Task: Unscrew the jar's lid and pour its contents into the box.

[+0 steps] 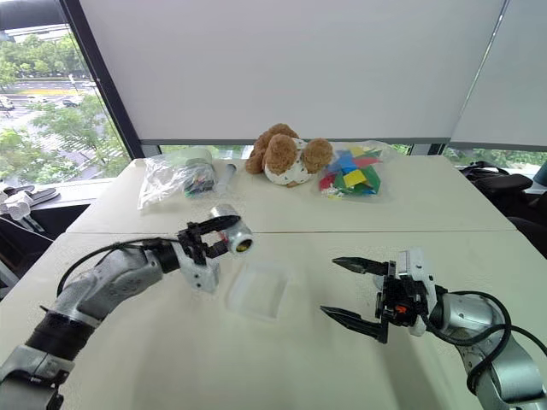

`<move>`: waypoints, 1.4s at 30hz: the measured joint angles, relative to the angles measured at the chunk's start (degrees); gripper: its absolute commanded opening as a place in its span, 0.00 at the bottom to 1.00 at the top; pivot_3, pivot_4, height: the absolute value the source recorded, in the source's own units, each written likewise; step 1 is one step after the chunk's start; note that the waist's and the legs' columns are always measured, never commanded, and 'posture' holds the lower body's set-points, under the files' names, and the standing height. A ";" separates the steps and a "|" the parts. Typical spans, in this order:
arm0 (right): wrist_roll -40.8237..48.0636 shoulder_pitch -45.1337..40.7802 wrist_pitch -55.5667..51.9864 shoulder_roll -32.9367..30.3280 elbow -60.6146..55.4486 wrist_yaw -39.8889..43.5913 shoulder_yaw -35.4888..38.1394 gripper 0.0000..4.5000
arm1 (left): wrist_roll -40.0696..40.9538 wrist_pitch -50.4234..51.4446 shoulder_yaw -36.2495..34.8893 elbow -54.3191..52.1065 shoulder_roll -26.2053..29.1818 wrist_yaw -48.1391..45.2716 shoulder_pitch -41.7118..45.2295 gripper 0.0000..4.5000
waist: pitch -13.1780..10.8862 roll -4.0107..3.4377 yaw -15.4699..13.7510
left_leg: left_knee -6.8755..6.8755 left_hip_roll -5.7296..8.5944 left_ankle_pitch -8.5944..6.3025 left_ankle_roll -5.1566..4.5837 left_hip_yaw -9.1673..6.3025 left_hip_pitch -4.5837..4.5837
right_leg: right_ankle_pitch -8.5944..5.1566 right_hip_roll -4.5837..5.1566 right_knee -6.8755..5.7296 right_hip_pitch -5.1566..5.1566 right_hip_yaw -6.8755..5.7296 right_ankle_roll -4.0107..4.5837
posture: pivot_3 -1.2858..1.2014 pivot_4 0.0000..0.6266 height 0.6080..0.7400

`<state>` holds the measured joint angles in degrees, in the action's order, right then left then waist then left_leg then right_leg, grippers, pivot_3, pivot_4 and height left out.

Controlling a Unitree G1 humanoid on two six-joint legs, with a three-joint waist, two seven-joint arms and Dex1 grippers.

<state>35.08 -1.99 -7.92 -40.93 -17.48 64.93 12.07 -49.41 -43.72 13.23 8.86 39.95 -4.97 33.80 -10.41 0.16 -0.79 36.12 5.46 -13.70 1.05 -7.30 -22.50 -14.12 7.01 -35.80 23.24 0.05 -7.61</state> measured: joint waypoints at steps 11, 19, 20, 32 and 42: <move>-0.56 1.09 0.38 1.93 -0.04 -4.37 0.07 0.99 | -42.60 23.34 15.78 7.81 1.86 52.68 2.86 0.47 | 0.00 0.03 -0.03 | 0.06 0.02 0.00 -0.01 0.01 0.05 | 0.00 -0.04 -0.30 0.03 -0.04 -0.09 | 0.52 0.24 1.00; -0.57 1.11 0.24 3.91 -0.37 -7.29 -0.42 0.99 | -49.74 34.04 24.68 20.32 -0.94 63.37 7.47 0.47 | 0.00 0.03 0.05 | 0.05 0.02 0.00 -0.01 0.02 0.05 | -0.02 -0.05 -0.34 0.05 -0.05 -0.13 | 0.52 0.24 1.00; -0.58 1.29 0.24 4.00 -0.72 -7.44 -0.64 0.99 | -49.93 34.98 25.69 21.15 -1.32 64.17 7.84 0.47 | 0.00 0.04 0.05 | 0.05 0.02 0.00 -0.01 0.01 0.04 | -0.02 -0.05 -0.33 0.05 -0.05 -0.13 | 0.52 0.24 1.00; -0.60 2.01 1.42 4.14 -0.40 -6.05 -1.04 0.99 | -16.03 11.01 20.60 13.39 5.56 48.50 5.96 0.47 | 0.00 0.05 0.09 | 0.04 -0.03 0.00 0.01 0.01 0.03 | 0.00 -0.02 -0.34 0.12 -0.03 -0.09 | 0.52 0.24 1.00; -0.05 -4.10 6.27 7.36 5.71 -2.11 -1.61 0.99 | 59.31 23.09 3.35 -4.25 7.70 -4.53 -14.68 0.47 | 0.04 -0.03 1.16 | 0.09 -0.15 0.01 0.00 -0.01 0.08 | 0.10 -0.12 -0.36 0.11 0.00 0.11 | 0.52 0.24 1.00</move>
<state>35.03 -6.09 -1.65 -33.57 -11.77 62.82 10.46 9.90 -20.63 16.58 4.61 47.65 -9.50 19.12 -10.37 0.12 0.37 36.20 5.31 -13.69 1.05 -7.31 -22.42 -14.02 6.89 -36.16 23.35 0.05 -7.50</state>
